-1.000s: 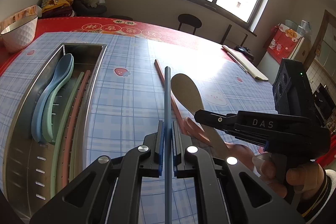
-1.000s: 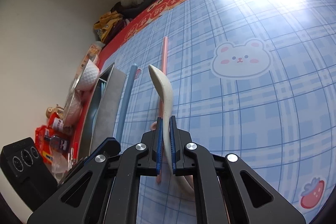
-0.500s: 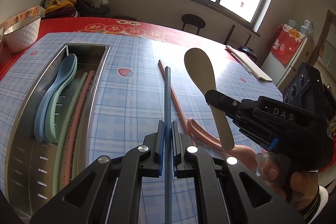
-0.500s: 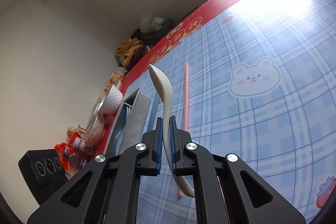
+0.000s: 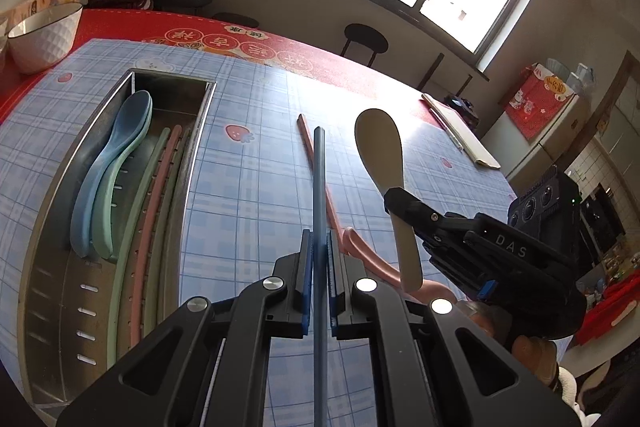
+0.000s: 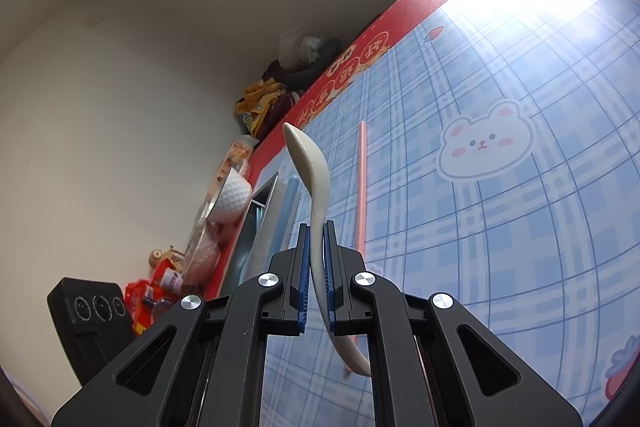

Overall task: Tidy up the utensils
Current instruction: 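Carry the light blue chopstick into the caddy with the left gripper while the right holds the spoon, then open the left gripper to release the light blue chopstick in the caddy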

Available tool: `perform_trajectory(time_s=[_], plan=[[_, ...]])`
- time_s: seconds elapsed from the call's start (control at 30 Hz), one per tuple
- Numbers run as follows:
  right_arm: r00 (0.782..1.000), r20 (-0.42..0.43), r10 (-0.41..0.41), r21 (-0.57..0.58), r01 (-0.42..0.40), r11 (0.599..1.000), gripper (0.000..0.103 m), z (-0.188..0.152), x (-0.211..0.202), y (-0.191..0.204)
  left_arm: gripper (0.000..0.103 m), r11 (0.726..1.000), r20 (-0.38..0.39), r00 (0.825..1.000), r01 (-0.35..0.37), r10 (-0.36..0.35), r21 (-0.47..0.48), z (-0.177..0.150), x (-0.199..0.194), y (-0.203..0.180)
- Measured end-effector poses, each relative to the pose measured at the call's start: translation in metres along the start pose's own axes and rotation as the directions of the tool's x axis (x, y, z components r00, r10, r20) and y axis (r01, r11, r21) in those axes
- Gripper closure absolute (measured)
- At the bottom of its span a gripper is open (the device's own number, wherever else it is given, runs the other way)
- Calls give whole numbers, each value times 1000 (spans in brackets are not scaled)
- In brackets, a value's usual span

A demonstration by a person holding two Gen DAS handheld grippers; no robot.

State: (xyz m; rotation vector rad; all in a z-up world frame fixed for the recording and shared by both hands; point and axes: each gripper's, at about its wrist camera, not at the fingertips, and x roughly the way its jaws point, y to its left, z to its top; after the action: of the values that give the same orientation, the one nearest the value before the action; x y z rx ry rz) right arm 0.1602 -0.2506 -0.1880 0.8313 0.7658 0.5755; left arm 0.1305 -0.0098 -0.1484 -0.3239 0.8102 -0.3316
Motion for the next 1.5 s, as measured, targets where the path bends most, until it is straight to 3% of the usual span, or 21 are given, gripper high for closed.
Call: perform_trajectory(time_s=[0.2, 0.33, 0.43, 0.53, 0.67, 0.83, 1.17, 1.4, 1.5], plan=[[1000, 2, 1, 7, -1, 1000, 96, -2, -3, -2, 96, 1000, 36, 999, -8, 8, 7, 19, -32, 4], [1000, 4, -1, 12, 1, 1000, 96, -2, -3, -3, 96, 998, 46, 997, -60, 60, -4, 39, -47, 24], [1000, 3, 0, 12, 0, 1000, 96, -3, -3, -2, 96, 993, 7, 993, -116, 116, -29, 51, -43, 45], [1000, 2, -2, 8, 2, 1000, 96, -4, -2, -2, 96, 977, -40, 976, -215, 215, -3, 55, -28, 57], [1000, 4, -5, 13, 5, 1000, 96, -4, -2, -2, 96, 967, -114, 960, -256, 254, -2, 53, -6, 70], [1000, 1, -5, 22, 5, 1000, 96, -4, -1, -4, 96, 967, -173, 954, -253, 246, -22, 52, 7, 78], [1000, -5, -1, 28, 1, 1000, 96, -1, -1, -6, 96, 966, -211, 944, -260, 252, -9, 50, 13, 82], [1000, -7, 1, 26, 0, 1000, 96, -2, 1, -5, 92, 973, -165, 959, -228, 232, 43, 47, -4, 70], [1000, -6, -2, 29, 2, 1000, 96, -2, 1, -5, 77, 966, -83, 967, -231, 241, 114, 41, -22, 62]])
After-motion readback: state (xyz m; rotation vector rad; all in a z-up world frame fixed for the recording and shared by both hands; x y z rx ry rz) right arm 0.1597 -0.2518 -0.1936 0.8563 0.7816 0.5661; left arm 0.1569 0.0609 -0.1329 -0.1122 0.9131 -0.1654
